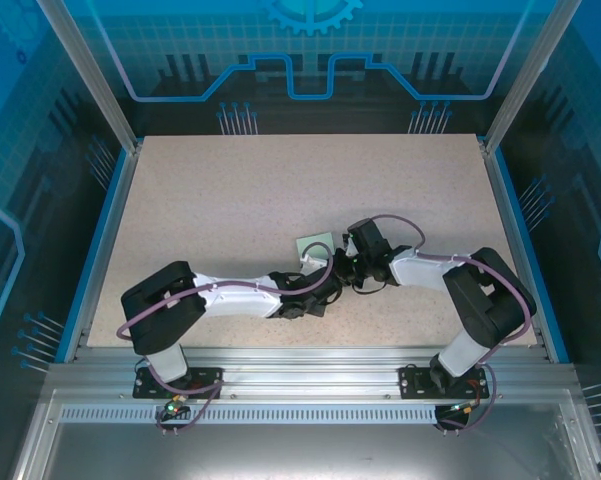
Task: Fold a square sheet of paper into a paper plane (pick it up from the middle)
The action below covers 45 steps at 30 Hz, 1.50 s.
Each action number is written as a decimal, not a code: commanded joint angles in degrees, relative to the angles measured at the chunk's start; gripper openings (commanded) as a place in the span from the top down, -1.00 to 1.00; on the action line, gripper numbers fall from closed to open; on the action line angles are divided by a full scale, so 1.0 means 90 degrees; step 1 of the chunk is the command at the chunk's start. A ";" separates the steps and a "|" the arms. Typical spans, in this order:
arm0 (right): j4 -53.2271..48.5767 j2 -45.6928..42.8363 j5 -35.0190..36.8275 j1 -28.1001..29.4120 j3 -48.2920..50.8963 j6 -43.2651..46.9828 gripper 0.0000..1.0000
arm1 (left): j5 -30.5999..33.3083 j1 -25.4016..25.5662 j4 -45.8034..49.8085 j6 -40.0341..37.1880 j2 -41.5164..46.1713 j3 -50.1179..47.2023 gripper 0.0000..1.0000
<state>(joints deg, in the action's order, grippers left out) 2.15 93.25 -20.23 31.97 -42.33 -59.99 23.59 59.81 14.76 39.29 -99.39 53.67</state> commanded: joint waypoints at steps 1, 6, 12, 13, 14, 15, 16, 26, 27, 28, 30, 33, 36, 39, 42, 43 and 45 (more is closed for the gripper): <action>-0.0073 0.0102 -0.0159 0.0007 -0.0199 0.0078 0.70 | 0.0444 0.0053 0.0186 0.0225 -0.0059 0.0175 0.31; -0.0101 0.0165 -0.0212 -0.0009 -0.0282 0.0107 0.68 | 0.0500 0.0073 0.0199 0.0244 -0.0135 0.0218 0.37; -0.0117 0.0229 -0.0237 -0.0022 -0.0327 0.0131 0.66 | 0.0631 0.0129 0.0297 0.0229 -0.0250 0.0329 0.44; -0.0117 0.0234 -0.0261 -0.0026 -0.0346 0.0139 0.65 | 0.0653 0.0131 0.0329 0.0239 -0.0272 0.0345 0.45; -0.0124 0.0234 -0.0266 -0.0031 -0.0359 0.0147 0.65 | 0.0676 0.0130 0.0357 0.0251 -0.0289 0.0353 0.47; -0.0140 0.0234 -0.0264 -0.0026 -0.0364 0.0157 0.64 | 0.0694 0.0131 0.0376 0.0268 -0.0310 0.0348 0.50; -0.0156 0.0234 -0.0271 -0.0038 -0.0375 0.0170 0.63 | 0.0701 0.0131 0.0386 0.0290 -0.0314 0.0345 0.53; -0.0370 0.0191 -0.0257 -0.0104 -0.0477 0.0360 0.51 | 0.0756 0.0131 0.0269 0.0343 -0.0265 0.0222 0.75; -0.0409 0.0164 -0.0262 -0.0130 -0.0482 0.0402 0.50 | 0.0756 0.0126 0.0246 0.0357 -0.0244 0.0196 0.77; -0.0452 0.0128 -0.0262 -0.0167 -0.0474 0.0440 0.47 | 0.0747 0.0117 0.0197 0.0358 -0.0221 0.0148 0.78; -0.0501 0.0018 -0.0271 -0.0231 -0.0459 0.0544 0.38 | 0.0712 0.0103 0.0107 0.0350 -0.0149 0.0054 0.81; -0.0727 -0.0188 -0.0257 -0.0354 -0.0459 0.0738 0.24 | 0.0547 0.0040 -0.0176 0.0304 -0.0031 -0.0156 0.84; -0.0927 -0.0460 -0.0215 -0.0474 -0.0407 0.0984 0.10 | 0.0401 0.0000 -0.0298 0.0217 -0.0001 -0.0237 0.86; -0.1105 -0.0790 -0.0084 -0.0598 -0.0276 0.1196 -0.02 | 0.0276 -0.0027 -0.0363 0.0205 0.0010 -0.0280 0.88; -0.1238 -0.1116 -0.0005 -0.0783 -0.0123 0.1324 -0.10 | 0.0158 -0.0054 -0.0472 0.0203 0.0068 -0.0399 0.87; -0.1281 -0.1215 0.0004 -0.0847 -0.0051 0.1351 -0.12 | 0.0113 -0.0073 -0.0516 0.0193 0.0095 -0.0431 0.88; -0.1336 -0.1372 0.0023 -0.0978 0.0040 0.1390 -0.15 | -0.0021 -0.0124 -0.0653 0.0167 0.0133 -0.0527 0.88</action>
<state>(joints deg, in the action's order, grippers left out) -6.96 82.72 -20.71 24.95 -43.51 -49.60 26.11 59.33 9.65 41.65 -99.70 50.68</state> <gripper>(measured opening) 0.572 0.065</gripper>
